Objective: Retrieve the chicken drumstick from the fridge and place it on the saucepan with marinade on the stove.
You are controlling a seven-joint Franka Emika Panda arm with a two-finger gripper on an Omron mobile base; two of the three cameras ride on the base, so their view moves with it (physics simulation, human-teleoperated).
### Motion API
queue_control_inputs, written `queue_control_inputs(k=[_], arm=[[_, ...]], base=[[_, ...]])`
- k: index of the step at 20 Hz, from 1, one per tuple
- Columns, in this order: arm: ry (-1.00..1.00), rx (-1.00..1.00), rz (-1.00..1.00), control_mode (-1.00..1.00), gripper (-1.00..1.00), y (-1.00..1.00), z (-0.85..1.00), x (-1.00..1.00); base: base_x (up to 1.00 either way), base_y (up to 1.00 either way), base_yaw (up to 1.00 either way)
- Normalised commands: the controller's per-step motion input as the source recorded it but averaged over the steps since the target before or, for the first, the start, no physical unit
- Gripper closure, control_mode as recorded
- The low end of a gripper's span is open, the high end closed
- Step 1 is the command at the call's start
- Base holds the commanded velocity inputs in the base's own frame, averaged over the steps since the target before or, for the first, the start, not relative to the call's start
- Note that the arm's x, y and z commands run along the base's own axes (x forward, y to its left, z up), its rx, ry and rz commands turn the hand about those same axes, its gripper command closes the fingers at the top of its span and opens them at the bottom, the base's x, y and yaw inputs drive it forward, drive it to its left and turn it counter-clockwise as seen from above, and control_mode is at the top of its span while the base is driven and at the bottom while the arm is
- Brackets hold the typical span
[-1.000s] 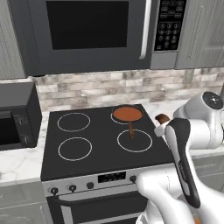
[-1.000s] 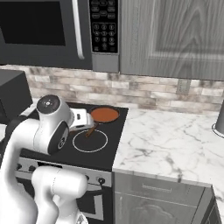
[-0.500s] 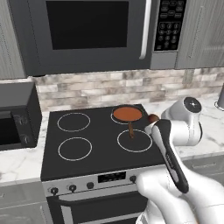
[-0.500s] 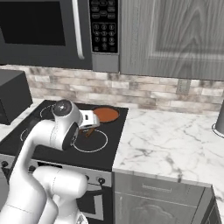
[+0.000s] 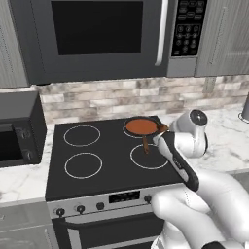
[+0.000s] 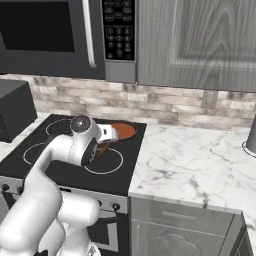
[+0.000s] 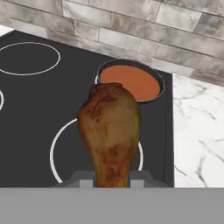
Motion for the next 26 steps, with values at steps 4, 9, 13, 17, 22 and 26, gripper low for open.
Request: queue_control_inputs(k=[4, 9, 13, 17, 22, 26], arm=[[0.08, 0.05, 0.00, -1.00, 1.00, 0.00, 0.06, 0.55], [0.18, 0.08, 0.00, -1.00, 1.00, -0.02, 0.07, 0.49], [0.18, 0.03, 0.00, -1.00, 1.00, 0.00, 0.00, 0.55], [0.18, 0.00, 0.00, -1.00, 1.00, 0.00, -0.05, 0.66], [0.11, 0.00, 0.00, -1.00, 1.00, 0.00, -0.29, 0.47], [0.01, 0.00, 0.00, -1.00, 1.00, 0.00, -0.39, 0.39]], base=[[0.00, 0.00, 0.00], [0.00, 0.00, 0.00], [0.00, 0.00, 0.00], [0.00, 0.00, 0.00], [0.00, 0.00, 0.00], [0.00, 0.00, 0.00]])
